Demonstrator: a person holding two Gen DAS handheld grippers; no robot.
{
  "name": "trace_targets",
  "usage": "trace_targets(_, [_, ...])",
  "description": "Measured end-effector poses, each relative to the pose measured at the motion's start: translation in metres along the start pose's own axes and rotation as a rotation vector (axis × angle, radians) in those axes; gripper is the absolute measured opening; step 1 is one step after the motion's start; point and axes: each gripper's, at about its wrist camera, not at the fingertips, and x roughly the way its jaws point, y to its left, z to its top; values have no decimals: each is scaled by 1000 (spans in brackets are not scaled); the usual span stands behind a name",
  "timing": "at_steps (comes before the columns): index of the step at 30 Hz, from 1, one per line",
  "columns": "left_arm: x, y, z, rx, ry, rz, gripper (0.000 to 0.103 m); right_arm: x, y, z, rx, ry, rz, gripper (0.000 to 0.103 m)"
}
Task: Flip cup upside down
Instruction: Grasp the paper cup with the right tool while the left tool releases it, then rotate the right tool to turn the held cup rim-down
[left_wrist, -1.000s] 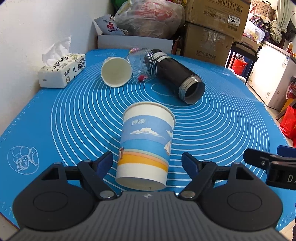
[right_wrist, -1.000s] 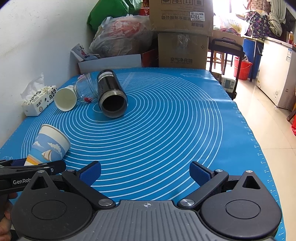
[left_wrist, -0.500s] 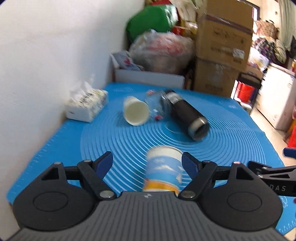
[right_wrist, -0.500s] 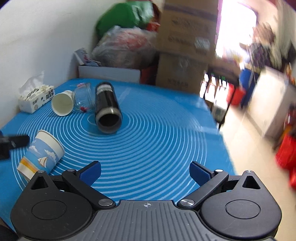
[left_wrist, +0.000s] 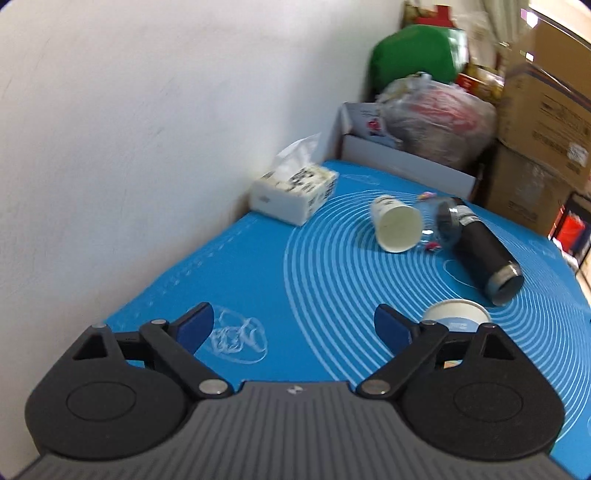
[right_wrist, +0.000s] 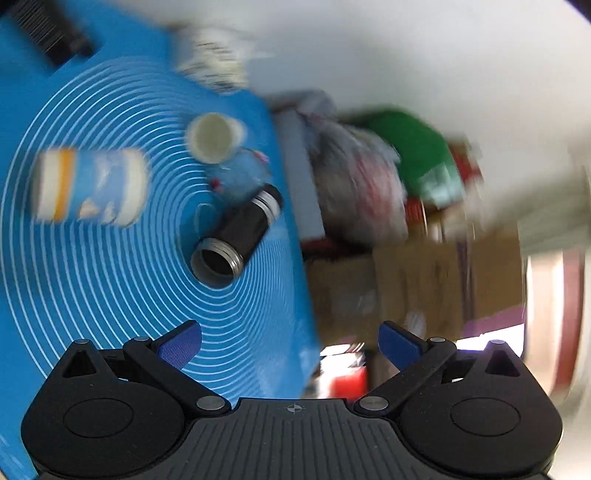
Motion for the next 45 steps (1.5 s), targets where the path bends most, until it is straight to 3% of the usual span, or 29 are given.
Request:
trace_targets(6, [8,16,-8,-5,-11,73,93,8,59,16,-653,-80,-185,103])
trace_targets(11, [21,27,-15,-5,24,113,93,12,85,26,-942,-199,-228,103])
trace_targets(16, [30,38,-14,-49,49,99,93,17,115,30,-1174,-325,-304,103])
trace_targets(24, [35,40,-15,-49,59,97,93,19,145,24,-1403,-413,-230,103])
trace_targets(30, [37,42,-14,-61,70,88,93,20,159,26,-1464,-424,-159,100])
trace_targets(36, [38,41,-14,-64,78,80,93,26,171,28,-1506,-420,-115,86])
trace_targets(38, [39,41,-14,-64,87,78,93,26,175,29,-1500,-419,-101,70])
trace_targets(40, [40,40,-15,-62,91,73,93,21,181,28,-1483,-439,-109,62])
trace_targets(45, [40,39,-15,-64,91,67,93,16,184,33,-1409,-444,-82,60])
